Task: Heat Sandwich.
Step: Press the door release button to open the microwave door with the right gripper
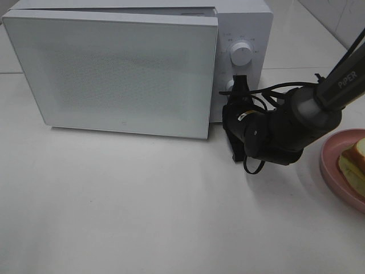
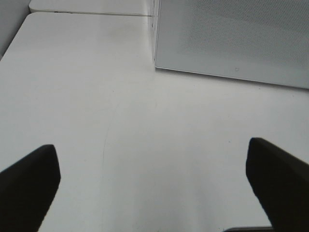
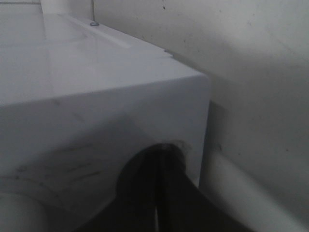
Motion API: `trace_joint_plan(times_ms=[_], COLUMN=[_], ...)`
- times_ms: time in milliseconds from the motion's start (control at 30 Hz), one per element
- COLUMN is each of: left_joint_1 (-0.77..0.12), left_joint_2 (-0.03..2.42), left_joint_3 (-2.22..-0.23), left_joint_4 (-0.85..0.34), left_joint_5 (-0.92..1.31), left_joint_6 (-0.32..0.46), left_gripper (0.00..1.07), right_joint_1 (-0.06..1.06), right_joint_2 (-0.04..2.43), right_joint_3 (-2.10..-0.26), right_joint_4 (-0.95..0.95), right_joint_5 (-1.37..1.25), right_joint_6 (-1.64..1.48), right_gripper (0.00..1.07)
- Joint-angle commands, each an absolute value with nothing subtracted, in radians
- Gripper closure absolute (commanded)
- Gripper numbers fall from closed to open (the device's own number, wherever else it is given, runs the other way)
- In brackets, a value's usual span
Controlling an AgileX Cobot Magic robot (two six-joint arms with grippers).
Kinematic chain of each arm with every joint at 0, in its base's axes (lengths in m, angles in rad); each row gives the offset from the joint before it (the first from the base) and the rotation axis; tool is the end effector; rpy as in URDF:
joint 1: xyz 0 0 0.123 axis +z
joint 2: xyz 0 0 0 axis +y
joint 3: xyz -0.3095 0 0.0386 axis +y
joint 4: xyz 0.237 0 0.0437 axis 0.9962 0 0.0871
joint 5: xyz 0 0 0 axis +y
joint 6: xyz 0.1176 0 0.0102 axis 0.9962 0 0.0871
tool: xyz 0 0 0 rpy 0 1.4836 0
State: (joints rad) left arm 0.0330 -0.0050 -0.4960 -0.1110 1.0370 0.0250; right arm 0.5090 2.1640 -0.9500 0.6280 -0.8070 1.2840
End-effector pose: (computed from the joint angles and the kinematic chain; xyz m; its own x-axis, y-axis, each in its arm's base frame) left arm -0.0165 -0.0118 0.2614 -0.4327 -0.0458 -0.9004 0.0395 0.9968 -0.0697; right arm 0.3965 0.1639 0.1071 -0.0381 0.9992 -0.0104 0.3729 0.0239 0.9275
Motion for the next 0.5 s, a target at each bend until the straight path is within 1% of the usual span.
trace_joint_plan(times_ms=[33, 500], left_joint_1=[0.033, 0.033], left_joint_2=[-0.031, -0.031], left_joint_3=[-0.492, -0.492], left_joint_4=[-0.113, -0.113], left_joint_5=[1.026, 1.026], left_joint_6=[0.025, 0.025], left_gripper=[0.06, 0.06], right_joint_1=[0.455, 0.453], right_joint_2=[2.155, 2.154], right_joint_3=[-1.061, -1.064], right_joint_4=[0.585, 0.585], right_joint_5=[-1.071, -1.054], right_joint_6=[1.245, 1.221], right_gripper=[1.07, 1.07])
